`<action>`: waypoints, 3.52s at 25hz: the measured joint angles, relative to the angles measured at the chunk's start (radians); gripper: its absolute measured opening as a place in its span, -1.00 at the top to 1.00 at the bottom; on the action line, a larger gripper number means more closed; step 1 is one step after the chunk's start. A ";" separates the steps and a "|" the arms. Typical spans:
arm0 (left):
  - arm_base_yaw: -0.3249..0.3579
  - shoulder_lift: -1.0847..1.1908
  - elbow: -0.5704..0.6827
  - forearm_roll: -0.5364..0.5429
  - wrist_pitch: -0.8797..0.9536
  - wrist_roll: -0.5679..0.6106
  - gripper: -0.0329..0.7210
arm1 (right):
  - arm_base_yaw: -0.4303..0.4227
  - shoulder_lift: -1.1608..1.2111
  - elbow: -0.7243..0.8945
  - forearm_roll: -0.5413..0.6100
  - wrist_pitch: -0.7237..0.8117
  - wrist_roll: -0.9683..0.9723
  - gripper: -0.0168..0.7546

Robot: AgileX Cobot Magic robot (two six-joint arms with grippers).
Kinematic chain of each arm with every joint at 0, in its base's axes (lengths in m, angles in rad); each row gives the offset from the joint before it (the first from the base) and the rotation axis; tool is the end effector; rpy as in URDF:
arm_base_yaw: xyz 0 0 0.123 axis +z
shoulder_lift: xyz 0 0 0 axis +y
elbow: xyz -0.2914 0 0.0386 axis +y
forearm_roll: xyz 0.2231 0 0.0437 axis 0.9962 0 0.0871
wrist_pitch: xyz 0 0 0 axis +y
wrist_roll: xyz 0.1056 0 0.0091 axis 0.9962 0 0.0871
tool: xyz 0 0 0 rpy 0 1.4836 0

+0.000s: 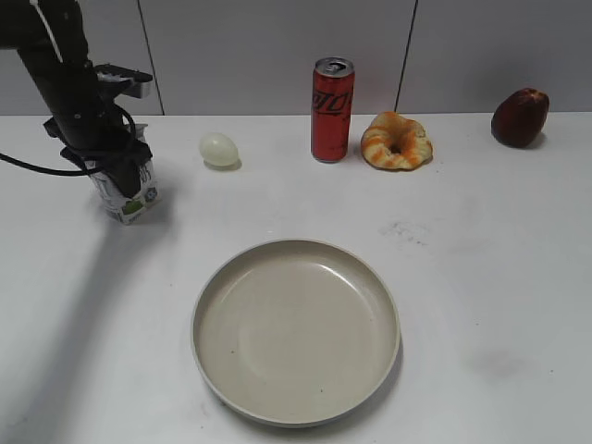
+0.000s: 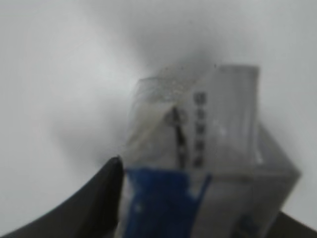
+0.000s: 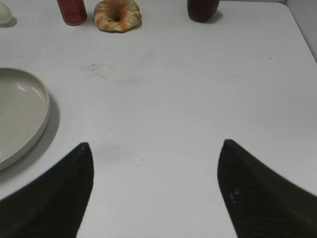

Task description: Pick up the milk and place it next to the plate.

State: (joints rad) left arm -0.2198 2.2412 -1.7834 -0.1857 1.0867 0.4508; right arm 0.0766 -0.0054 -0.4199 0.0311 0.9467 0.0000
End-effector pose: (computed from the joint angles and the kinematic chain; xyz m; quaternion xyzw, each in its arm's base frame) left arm 0.4288 -0.1135 0.1641 0.2908 0.9514 -0.0773 0.0658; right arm -0.0105 0.0019 0.2472 -0.0314 0.8421 0.0361 0.5371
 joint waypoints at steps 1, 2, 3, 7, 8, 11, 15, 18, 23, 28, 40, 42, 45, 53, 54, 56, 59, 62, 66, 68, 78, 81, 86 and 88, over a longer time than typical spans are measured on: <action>0.000 0.000 -0.002 0.004 0.000 0.001 0.05 | 0.000 0.000 0.000 0.000 0.000 0.000 -0.57; 0.000 0.000 -0.004 0.005 -0.001 0.001 0.09 | 0.000 0.000 0.000 0.000 0.000 0.000 -0.57; 0.000 0.000 -0.008 0.005 0.003 0.000 0.09 | 0.000 0.000 0.000 0.000 0.000 0.000 -0.57; -0.008 0.007 -0.067 0.011 0.077 0.004 0.09 | 0.000 0.000 0.000 0.000 0.000 0.000 -0.57; -0.015 0.010 -0.096 0.013 0.101 0.017 0.09 | 0.000 0.000 0.000 0.000 0.000 0.000 -0.57; -0.061 0.013 -0.182 0.004 0.127 0.081 0.09 | 0.000 0.000 0.000 0.000 0.000 0.000 -0.57; -0.167 0.013 -0.276 -0.039 0.121 0.159 0.09 | 0.000 0.000 0.000 0.000 0.000 0.000 -0.57; -0.259 0.013 -0.286 -0.048 0.081 0.243 0.09 | 0.000 0.000 0.000 0.000 0.000 0.000 -0.57; -0.379 0.033 -0.286 -0.055 0.019 0.400 0.09 | 0.000 0.000 0.000 0.000 0.000 0.000 -0.57; -0.428 0.081 -0.286 -0.059 0.057 0.485 0.09 | 0.000 0.000 0.000 0.000 0.000 0.000 -0.57; -0.427 0.119 -0.291 -0.003 0.132 0.546 -0.26 | 0.000 0.000 0.000 0.000 0.000 0.000 -0.57; -0.427 0.117 -0.294 -0.005 0.131 0.531 -0.57 | 0.000 0.000 0.000 0.000 0.000 0.000 -0.57; -0.427 0.111 -0.294 -0.003 0.131 0.501 -0.76 | 0.000 0.000 0.000 0.000 0.000 0.000 -0.57; -0.392 -0.058 -0.294 0.097 0.131 0.326 -0.76 | 0.000 0.000 0.000 0.000 0.000 0.000 -0.57; -0.382 -0.094 -0.294 0.123 0.131 0.278 -0.74 | 0.000 0.000 0.000 0.000 0.000 0.000 -0.57; -0.347 -0.158 -0.294 0.173 0.131 0.173 -0.70 | 0.000 0.000 0.000 0.000 0.000 0.000 -0.57; -0.270 -0.240 -0.294 0.235 0.129 0.007 -0.65 | 0.000 0.000 0.000 0.000 0.000 0.000 -0.57; -0.158 -0.299 -0.294 0.246 0.130 -0.154 -0.64 | 0.000 0.000 0.000 0.000 0.000 0.000 -0.57; 0.003 -0.356 -0.286 0.219 0.131 -0.280 -0.63 | 0.000 0.000 0.000 0.000 0.000 0.000 -0.57; 0.073 -0.395 -0.254 0.186 0.130 -0.296 -0.63 | 0.000 0.000 0.000 0.000 0.000 0.000 -0.57; 0.171 -0.824 0.355 0.132 0.131 -0.302 -0.63 | 0.000 0.000 0.000 0.000 0.000 0.000 -0.57; 0.171 -0.995 0.559 0.131 0.133 -0.302 -0.63 | 0.000 0.000 0.000 0.000 0.000 0.000 -0.57; 0.171 -1.272 0.845 0.130 0.134 -0.302 -0.63 | 0.000 0.000 0.000 0.000 0.000 0.000 -0.57; 0.171 -1.375 0.945 0.130 0.122 -0.302 -0.63 | 0.000 0.000 0.000 0.000 0.000 0.000 -0.57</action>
State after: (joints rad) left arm -0.0489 0.8658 -0.8383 -0.0557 1.2090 0.1487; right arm 0.0766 -0.0054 -0.4199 0.0311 0.9467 0.0000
